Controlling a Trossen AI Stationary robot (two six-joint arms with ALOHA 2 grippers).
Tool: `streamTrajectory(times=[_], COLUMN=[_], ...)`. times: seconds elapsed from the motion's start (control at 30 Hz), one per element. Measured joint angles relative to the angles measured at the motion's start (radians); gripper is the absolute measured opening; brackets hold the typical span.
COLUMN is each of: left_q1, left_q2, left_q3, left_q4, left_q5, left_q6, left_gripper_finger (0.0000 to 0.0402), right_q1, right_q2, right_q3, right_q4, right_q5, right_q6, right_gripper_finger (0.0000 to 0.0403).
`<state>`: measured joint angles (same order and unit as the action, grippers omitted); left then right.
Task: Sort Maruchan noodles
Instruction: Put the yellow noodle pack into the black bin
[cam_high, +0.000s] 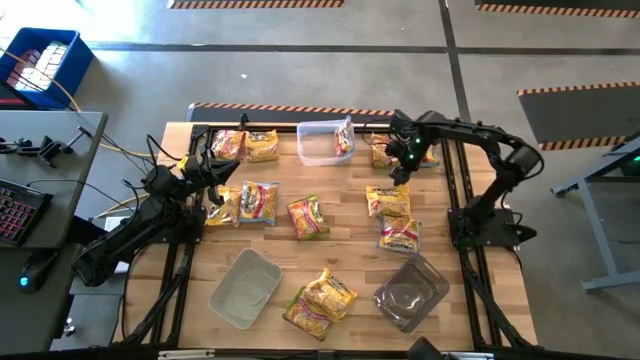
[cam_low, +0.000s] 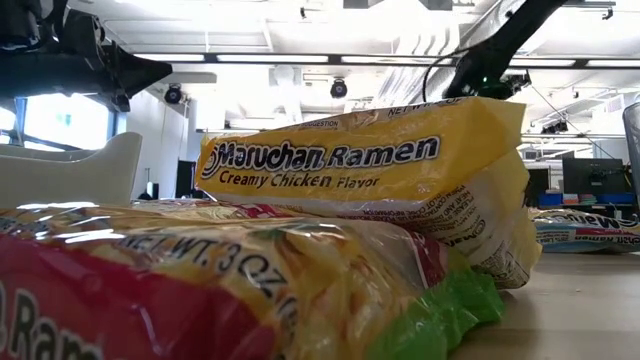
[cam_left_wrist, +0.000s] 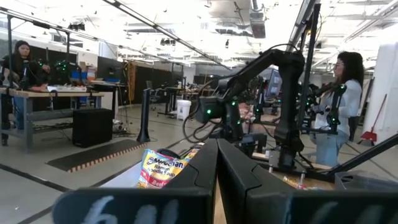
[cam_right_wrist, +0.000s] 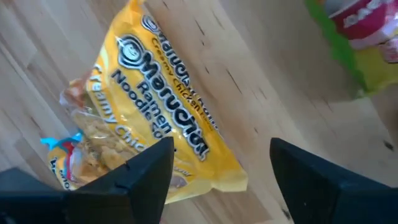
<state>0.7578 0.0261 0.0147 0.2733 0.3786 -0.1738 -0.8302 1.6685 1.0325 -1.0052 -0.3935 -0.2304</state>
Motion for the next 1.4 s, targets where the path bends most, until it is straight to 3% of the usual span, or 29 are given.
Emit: streamTrajectory(times=[0.23,0.4,0.6,0.87,1.0,1.3,1.4], left_q1=[0.000,0.000,0.000,0.000,0.000,0.000,0.000], left_q2=[0.000,0.000,0.000,0.000,0.000,0.000,0.000], left_q3=[0.000,0.000,0.000,0.000,0.000,0.000,0.000], left_q4=[0.000,0.000,-0.006,-0.008,-0.007,-0.007,-0.006], left_q5=[0.000,0.000,0.000,0.000,0.000,0.000,0.000], left_q6=[0.001,0.002,0.011,0.013,0.013,0.011,0.011], left_gripper_finger=[0.0003,0.0003,0.0003,0.0003,0.0003,0.0003,0.0003], right_q1=[-0.033,-0.042,-0.016,0.025,0.052,0.085,0.086], right_q2=[0.097,0.153,0.202,0.212,0.212,0.212,0.207], right_q3=[0.000,0.000,0.000,0.000,0.000,0.000,0.000], right_q4=[0.005,0.004,-0.006,-0.007,-0.001,-0.001,-0.003], right_q5=[-0.053,-0.197,-0.214,-0.317,-0.315,-0.349,-0.371], right_q6=[-0.042,-0.051,-0.063,-0.127,-0.149,-0.172,-0.153], right_gripper_finger=[0.0257,0.0257,0.0256,0.0247,0.0198,0.0025,0.0009])
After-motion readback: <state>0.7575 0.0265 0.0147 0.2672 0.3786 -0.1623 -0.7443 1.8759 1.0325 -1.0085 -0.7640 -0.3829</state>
